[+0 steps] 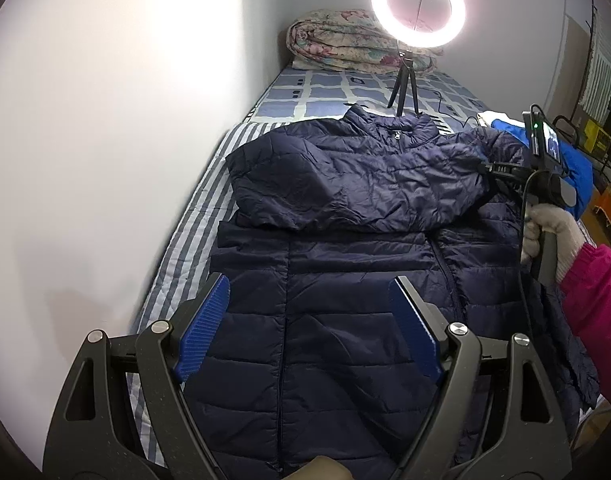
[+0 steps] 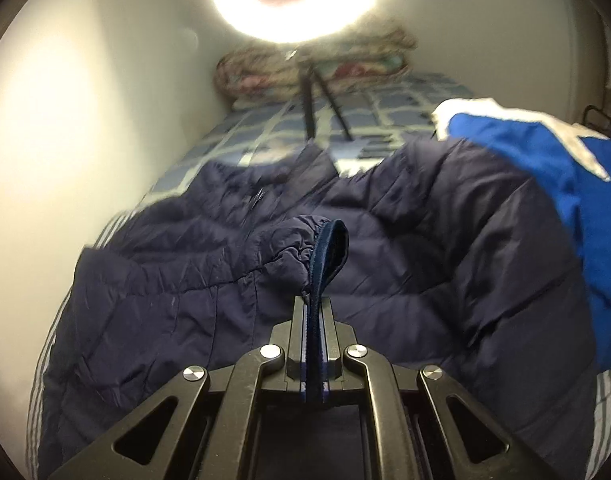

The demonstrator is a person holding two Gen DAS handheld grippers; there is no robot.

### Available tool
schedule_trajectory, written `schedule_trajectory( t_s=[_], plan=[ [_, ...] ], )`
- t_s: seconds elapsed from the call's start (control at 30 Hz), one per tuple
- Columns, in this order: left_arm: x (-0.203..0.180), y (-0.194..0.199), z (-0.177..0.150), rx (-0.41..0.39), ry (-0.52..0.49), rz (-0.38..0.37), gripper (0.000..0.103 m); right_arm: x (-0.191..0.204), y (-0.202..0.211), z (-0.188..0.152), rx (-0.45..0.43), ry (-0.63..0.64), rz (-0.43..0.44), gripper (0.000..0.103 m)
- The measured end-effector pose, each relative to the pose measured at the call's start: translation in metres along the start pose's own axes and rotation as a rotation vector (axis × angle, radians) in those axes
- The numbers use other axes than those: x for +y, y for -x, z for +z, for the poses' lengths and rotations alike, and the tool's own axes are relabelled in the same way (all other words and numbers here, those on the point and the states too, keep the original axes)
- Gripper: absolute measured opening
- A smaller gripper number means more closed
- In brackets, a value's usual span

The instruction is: Fold large clothes

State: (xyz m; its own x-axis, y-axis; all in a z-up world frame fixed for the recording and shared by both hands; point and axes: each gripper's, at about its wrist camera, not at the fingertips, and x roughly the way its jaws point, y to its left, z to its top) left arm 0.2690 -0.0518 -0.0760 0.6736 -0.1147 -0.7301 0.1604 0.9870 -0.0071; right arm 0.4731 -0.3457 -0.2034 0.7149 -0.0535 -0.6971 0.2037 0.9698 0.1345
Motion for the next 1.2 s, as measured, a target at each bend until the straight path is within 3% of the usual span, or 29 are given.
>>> schedule_trajectory(
  t_s=[0.07,0.17,0.23,0.3,0.4,0.47,0.53,0.63,0.8,1.13,1.2],
  plan=[
    [0.001,-0.001,0.000,0.000,0.005,-0.001,0.084,-0.002,-0.006,-0.001,0.002,0.024,-0.044,0.002],
    [0.003,-0.001,0.001,-0.002,0.009,-0.003,0.084,0.000,-0.030,-0.004,0.118,0.082,-0.047,0.007],
    [0.001,0.000,0.001,-0.006,0.005,-0.002,0.084,0.001,-0.033,-0.006,0.131,0.117,-0.100,0.007],
    [0.000,0.001,0.000,-0.008,-0.002,-0.002,0.084,-0.004,-0.031,-0.005,0.138,0.091,-0.082,0.008],
    [-0.003,0.002,0.001,-0.012,-0.008,-0.004,0.084,-0.009,-0.019,-0.003,0.124,0.066,-0.065,0.030],
    [-0.004,0.003,0.001,-0.020,-0.007,-0.029,0.084,-0.011,-0.004,-0.001,0.101,0.051,-0.030,0.032],
    [-0.006,0.006,0.001,-0.038,-0.007,-0.082,0.084,-0.016,0.020,-0.001,0.078,0.027,0.023,0.034],
    [-0.014,0.013,0.001,-0.071,-0.029,-0.113,0.084,-0.020,0.051,-0.001,0.039,0.026,0.050,0.046],
    [-0.039,0.022,0.000,-0.095,-0.087,-0.146,0.084,-0.030,0.121,-0.002,-0.022,0.036,0.083,0.047],
    [-0.089,0.044,-0.010,-0.117,-0.155,-0.260,0.084,-0.047,0.275,-0.047,-0.117,0.079,0.069,0.053],
    [-0.107,0.048,-0.014,-0.121,-0.183,-0.293,0.084,-0.051,0.300,-0.060,-0.137,0.092,0.053,0.058]
  ],
)
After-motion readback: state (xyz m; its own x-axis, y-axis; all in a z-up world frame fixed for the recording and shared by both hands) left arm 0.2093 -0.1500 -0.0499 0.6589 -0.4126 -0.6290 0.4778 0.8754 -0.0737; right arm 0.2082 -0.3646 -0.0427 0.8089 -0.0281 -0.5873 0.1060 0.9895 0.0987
